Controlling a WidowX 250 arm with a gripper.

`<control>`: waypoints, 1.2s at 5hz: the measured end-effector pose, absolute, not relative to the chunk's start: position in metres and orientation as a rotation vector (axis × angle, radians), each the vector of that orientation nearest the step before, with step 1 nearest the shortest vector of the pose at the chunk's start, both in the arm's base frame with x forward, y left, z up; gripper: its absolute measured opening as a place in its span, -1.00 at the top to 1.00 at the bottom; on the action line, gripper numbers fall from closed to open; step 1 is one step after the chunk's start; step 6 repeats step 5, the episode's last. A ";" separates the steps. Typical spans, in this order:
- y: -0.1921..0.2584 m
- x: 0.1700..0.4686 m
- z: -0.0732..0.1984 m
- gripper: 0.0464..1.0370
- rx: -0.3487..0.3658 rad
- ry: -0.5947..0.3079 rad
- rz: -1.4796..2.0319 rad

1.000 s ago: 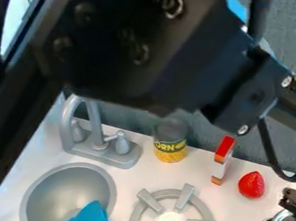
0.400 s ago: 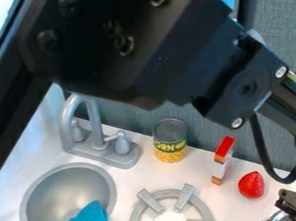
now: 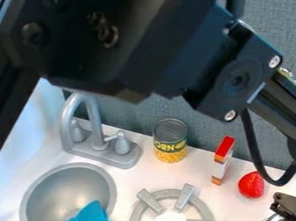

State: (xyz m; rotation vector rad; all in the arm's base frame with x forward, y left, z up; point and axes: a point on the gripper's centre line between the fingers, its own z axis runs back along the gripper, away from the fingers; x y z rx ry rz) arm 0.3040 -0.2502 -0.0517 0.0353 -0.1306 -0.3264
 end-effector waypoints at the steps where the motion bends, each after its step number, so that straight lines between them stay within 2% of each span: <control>1: -0.248 0.302 -0.051 0.36 0.036 -0.128 -0.334; 3: -0.245 0.300 -0.050 -0.80 0.050 -0.122 -0.330; 4: -0.245 0.299 -0.039 -0.95 0.028 -0.148 -0.330; 5: -0.243 0.293 -0.015 -0.94 -0.019 -0.176 -0.308; 6: -0.243 0.293 -0.015 -0.94 -0.019 -0.176 -0.308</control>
